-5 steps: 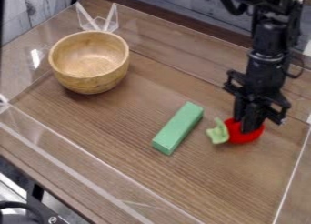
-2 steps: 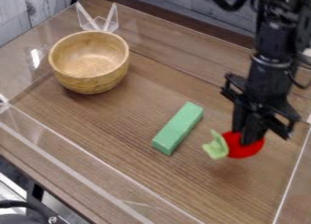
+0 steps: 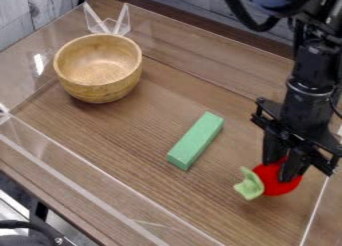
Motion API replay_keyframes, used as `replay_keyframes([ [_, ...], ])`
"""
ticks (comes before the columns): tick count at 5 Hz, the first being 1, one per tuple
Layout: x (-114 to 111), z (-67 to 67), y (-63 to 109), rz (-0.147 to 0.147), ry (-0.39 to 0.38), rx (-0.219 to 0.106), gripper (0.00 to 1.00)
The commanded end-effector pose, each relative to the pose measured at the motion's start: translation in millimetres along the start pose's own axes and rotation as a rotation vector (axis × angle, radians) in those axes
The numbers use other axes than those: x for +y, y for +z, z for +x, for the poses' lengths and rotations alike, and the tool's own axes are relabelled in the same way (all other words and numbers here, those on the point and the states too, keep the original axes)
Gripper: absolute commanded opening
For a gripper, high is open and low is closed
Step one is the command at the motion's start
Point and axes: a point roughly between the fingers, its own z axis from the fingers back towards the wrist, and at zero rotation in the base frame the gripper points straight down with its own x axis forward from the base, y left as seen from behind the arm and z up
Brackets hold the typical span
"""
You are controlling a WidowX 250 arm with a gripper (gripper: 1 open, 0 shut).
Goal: Move the red object to the right side of the table
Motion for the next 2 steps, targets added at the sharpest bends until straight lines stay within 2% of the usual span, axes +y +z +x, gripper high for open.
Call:
replay_keyframes([
  [1, -2.0, 3.4, 15.3, 0.002, -0.036, -0.071, 1.00],
  [2, -1.2, 3.5, 15.1, 0.019, -0.073, -0.080, 1.00],
])
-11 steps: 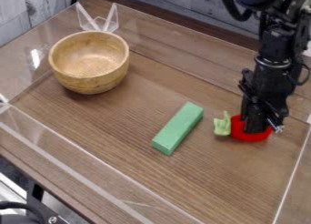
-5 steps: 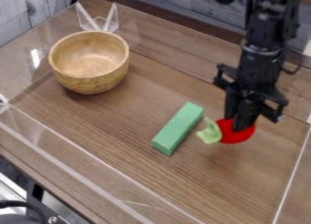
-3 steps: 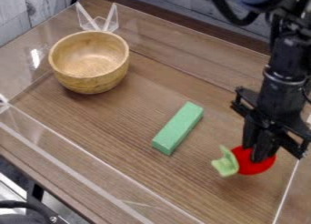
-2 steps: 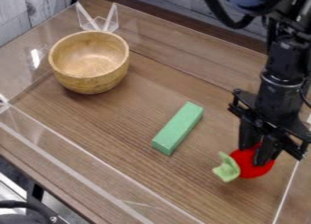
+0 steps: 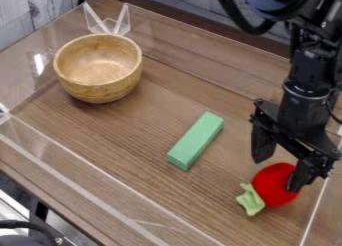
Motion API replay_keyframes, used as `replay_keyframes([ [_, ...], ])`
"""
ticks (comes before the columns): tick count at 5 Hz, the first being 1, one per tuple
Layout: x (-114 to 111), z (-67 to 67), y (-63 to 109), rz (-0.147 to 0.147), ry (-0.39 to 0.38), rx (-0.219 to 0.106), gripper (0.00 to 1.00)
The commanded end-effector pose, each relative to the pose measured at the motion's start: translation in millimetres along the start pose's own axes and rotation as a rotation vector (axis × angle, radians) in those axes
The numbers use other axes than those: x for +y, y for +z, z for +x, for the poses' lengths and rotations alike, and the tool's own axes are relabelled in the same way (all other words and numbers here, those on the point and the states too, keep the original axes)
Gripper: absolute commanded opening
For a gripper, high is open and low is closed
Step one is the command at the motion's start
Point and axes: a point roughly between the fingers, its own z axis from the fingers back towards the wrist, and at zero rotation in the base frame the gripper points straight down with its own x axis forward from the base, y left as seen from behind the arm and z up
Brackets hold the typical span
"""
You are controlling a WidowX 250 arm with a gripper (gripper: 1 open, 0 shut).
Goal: Move the red object to the right side of the table
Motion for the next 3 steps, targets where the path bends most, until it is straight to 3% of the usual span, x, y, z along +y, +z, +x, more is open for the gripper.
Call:
replay_keyframes([
  [1, -7.2, -1.0, 25.1, 0.019, -0.026, -0.078, 1.00],
  [2, -10.5, -5.4, 29.8, 0.033, -0.034, -0.090, 1.00],
  [3, -18.6, 4.1, 33.4, 0.045, -0.058, -0.102, 1.00],
])
